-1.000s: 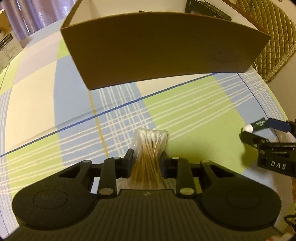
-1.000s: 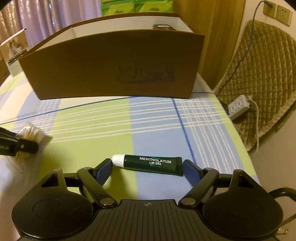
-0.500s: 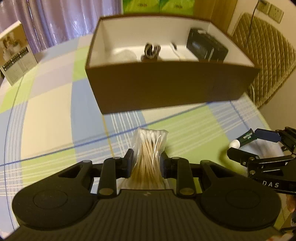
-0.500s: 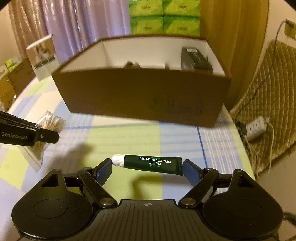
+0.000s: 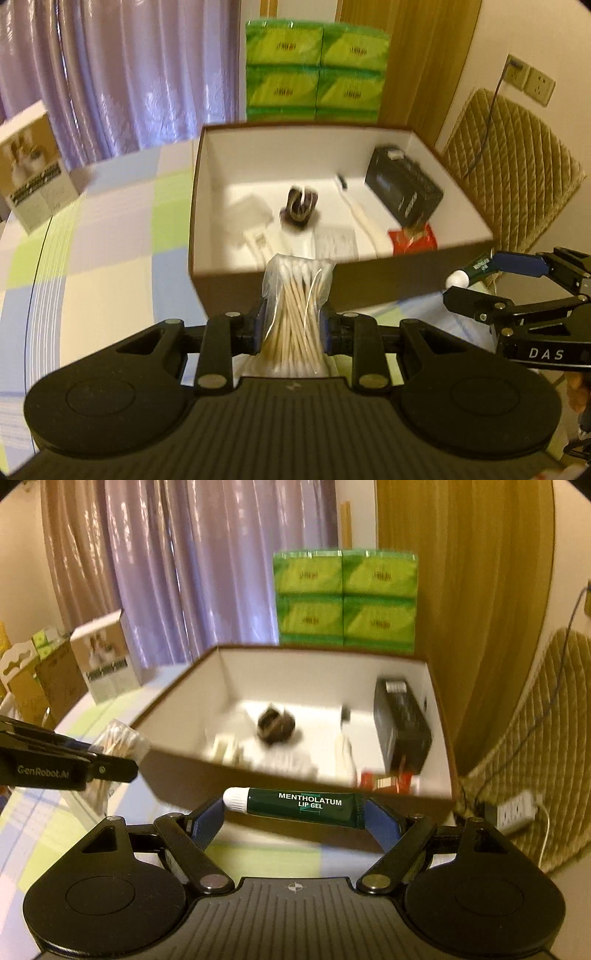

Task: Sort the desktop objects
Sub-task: 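Lift the swab bag and lip gel and carry them over the box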

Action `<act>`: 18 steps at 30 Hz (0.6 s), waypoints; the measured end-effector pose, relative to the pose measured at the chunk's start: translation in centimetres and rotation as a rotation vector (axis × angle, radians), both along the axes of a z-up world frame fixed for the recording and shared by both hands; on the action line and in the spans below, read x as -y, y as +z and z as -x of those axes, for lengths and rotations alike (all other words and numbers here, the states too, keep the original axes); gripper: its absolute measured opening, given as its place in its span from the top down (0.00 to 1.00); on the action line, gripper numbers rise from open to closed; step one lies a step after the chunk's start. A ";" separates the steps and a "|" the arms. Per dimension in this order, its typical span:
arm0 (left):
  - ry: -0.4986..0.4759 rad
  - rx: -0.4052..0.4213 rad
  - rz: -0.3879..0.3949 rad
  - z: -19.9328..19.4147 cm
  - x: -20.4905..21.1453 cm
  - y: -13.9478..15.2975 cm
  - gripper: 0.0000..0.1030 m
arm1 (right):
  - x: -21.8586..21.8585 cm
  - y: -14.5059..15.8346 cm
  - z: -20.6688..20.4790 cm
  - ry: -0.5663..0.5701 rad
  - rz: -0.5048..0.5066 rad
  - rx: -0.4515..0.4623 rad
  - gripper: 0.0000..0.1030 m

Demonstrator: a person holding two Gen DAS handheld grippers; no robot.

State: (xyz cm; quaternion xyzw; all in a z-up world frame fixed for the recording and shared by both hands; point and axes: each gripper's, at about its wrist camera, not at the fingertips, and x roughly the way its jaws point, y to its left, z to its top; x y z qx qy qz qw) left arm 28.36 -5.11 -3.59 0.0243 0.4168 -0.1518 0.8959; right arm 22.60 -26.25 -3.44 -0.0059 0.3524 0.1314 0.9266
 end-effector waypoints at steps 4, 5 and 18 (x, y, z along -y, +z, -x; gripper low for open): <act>-0.015 0.023 0.015 -2.5 0.6 1.1 0.77 | -0.1 1.1 -2.6 -0.003 -0.003 0.030 0.22; -0.018 0.026 0.015 -3.2 0.8 1.2 0.77 | -0.2 1.3 -3.3 -0.005 0.001 0.037 0.22; -0.051 0.018 -0.020 -12.0 2.9 0.6 0.77 | -0.3 0.1 -12.7 -0.042 0.016 -0.009 0.22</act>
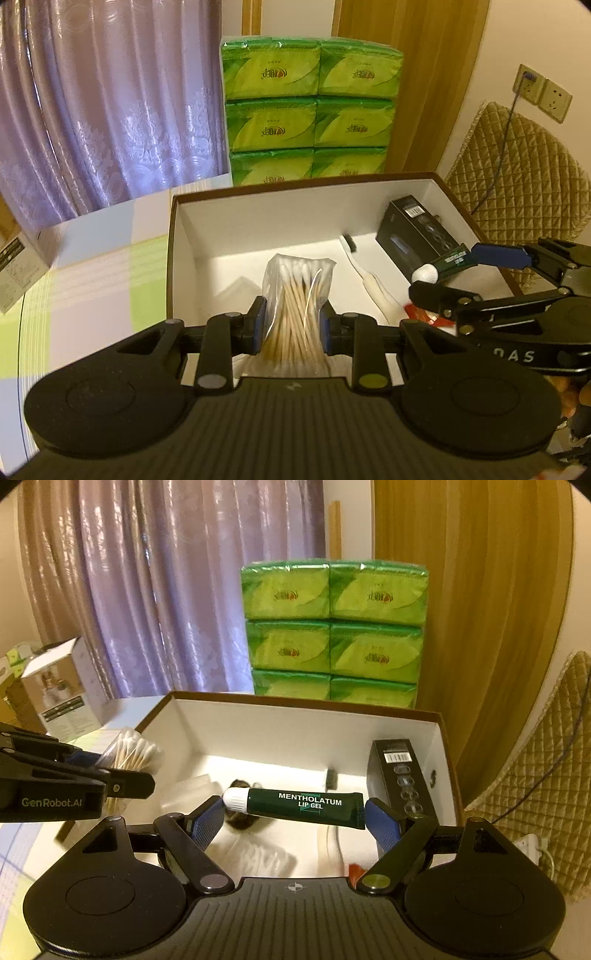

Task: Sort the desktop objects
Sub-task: 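Lift the swab bag and lip gel and carry them over the box, then lower the swab bag and lip gel into the box and open both tools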

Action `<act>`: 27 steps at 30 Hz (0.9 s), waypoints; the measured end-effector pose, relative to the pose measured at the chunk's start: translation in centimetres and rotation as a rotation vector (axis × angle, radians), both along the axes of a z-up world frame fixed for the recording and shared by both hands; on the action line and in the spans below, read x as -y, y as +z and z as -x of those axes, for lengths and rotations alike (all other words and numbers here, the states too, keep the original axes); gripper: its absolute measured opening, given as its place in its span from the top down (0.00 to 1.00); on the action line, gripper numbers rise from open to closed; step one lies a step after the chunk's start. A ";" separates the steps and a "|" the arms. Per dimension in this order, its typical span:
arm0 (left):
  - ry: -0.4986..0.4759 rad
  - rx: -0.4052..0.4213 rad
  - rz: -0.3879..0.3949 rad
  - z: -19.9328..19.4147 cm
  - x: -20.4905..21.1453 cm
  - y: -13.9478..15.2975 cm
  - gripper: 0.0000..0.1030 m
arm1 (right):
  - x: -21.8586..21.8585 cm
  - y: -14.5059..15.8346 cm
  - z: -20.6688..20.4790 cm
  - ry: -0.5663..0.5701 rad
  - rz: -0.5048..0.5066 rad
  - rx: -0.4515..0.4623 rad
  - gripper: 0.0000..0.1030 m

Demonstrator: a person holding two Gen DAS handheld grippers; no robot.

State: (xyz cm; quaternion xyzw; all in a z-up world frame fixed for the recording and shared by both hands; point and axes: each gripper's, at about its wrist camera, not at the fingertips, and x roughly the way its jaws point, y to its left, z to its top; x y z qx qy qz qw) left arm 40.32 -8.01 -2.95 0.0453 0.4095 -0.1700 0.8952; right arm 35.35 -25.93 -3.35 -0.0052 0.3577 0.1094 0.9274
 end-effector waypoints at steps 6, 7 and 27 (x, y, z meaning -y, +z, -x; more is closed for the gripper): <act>0.006 -0.013 -0.025 -4.2 0.6 -1.3 0.77 | -0.7 -1.4 -4.1 0.006 0.022 -0.031 0.22; 0.007 -0.017 -0.028 -4.9 0.8 -1.6 0.77 | -0.8 -1.7 -4.8 0.010 0.028 -0.036 0.22; 0.040 -0.098 -0.043 -13.3 2.0 -7.1 0.63 | -0.7 -5.7 -11.3 0.018 0.053 -0.129 0.22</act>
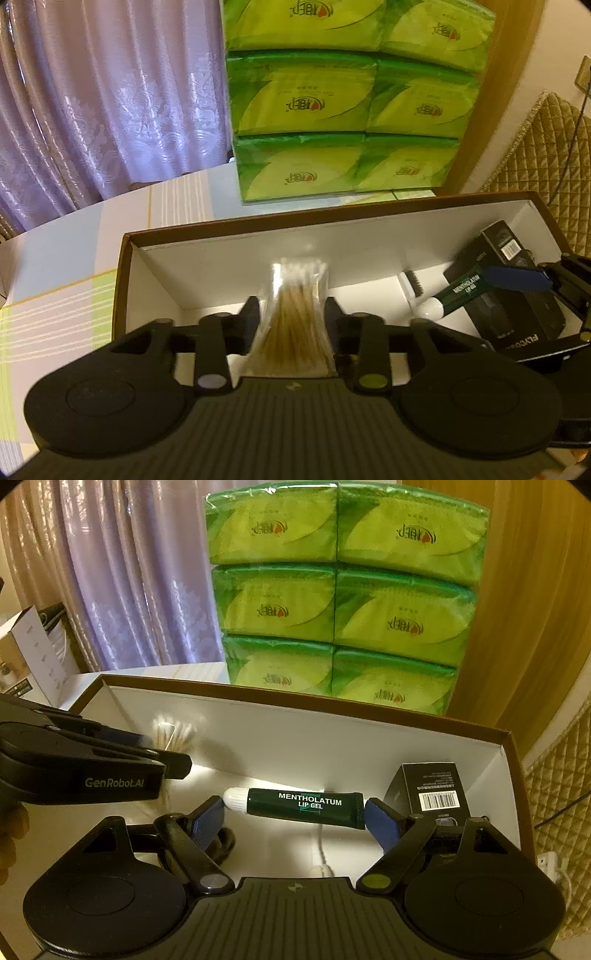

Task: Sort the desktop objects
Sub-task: 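Lower the swab bag and lip gel into the box and open both tools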

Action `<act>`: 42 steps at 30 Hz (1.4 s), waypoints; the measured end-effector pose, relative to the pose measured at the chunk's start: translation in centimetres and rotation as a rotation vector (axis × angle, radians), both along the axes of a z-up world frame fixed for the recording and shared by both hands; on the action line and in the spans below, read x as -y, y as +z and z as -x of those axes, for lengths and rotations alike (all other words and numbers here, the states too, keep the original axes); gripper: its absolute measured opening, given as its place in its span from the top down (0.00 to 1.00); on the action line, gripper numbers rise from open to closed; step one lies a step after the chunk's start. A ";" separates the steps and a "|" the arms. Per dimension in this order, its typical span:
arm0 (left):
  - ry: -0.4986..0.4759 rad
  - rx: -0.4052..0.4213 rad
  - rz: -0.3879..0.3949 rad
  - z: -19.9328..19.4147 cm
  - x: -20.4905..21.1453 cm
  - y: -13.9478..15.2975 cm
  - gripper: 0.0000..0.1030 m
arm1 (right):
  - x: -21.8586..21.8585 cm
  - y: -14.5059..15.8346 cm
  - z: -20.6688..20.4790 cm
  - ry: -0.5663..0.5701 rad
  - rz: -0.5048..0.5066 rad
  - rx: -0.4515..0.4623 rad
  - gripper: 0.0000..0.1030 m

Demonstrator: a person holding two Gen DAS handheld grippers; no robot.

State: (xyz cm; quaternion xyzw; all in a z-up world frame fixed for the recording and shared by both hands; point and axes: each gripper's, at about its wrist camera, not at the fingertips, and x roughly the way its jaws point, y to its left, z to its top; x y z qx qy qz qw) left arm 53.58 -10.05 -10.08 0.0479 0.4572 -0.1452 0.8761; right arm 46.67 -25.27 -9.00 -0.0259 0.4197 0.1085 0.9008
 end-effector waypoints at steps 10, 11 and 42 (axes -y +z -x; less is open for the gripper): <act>-0.010 0.009 -0.004 -0.2 -0.1 0.1 0.47 | -0.3 -0.4 -0.8 0.012 -0.010 -0.023 0.22; -0.009 0.012 -0.008 -0.1 -0.1 0.2 0.46 | -0.3 -0.4 -0.9 0.014 -0.008 -0.021 0.22; -0.007 0.187 -0.029 13.0 -2.0 6.8 0.06 | 2.1 4.3 11.3 -0.053 -0.014 0.078 0.02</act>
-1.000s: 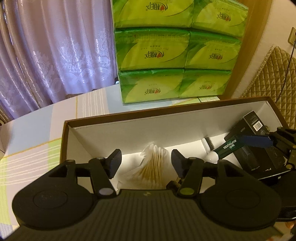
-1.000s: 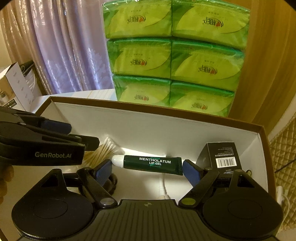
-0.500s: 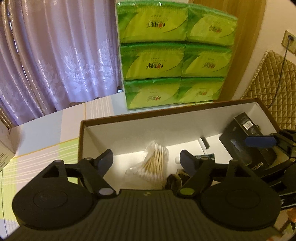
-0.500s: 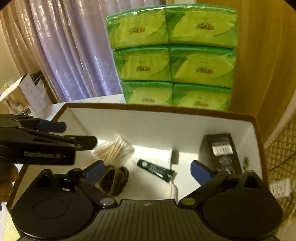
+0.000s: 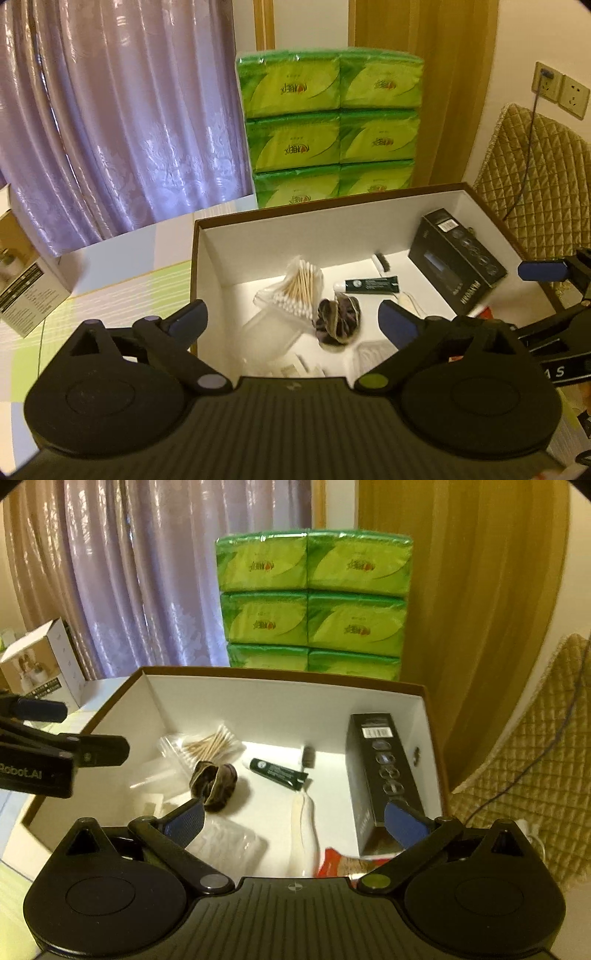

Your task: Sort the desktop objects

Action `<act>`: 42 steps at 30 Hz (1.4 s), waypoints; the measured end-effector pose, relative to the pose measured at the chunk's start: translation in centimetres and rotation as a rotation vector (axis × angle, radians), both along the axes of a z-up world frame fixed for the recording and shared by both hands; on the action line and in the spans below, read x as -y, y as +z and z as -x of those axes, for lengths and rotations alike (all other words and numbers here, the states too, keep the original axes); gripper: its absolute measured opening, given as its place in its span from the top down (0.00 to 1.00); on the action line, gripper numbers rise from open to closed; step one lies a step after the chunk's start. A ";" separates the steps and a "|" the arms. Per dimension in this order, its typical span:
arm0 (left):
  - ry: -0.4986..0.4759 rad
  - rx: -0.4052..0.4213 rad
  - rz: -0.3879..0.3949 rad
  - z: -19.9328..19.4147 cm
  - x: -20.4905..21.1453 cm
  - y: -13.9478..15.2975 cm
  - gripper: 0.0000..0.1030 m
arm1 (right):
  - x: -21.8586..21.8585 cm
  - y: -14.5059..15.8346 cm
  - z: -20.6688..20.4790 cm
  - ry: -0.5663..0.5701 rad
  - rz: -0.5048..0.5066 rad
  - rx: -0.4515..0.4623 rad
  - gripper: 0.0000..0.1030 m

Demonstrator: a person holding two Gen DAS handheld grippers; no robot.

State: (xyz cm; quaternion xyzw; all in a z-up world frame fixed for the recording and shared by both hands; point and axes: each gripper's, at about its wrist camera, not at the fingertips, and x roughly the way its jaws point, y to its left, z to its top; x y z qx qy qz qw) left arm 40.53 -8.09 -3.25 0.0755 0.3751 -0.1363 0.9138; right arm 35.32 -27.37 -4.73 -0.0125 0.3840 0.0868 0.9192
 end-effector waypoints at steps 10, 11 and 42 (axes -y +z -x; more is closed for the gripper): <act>0.070 0.049 0.021 6.4 -0.6 2.6 0.01 | 0.6 2.1 5.3 -0.038 -0.047 0.023 0.02; 0.077 0.059 0.018 7.1 -0.7 2.8 0.01 | 0.7 2.4 5.9 -0.043 -0.059 0.024 0.02; 0.183 0.033 0.038 23.7 -1.9 6.3 0.01 | 0.9 6.7 20.5 -0.014 -0.092 0.063 0.02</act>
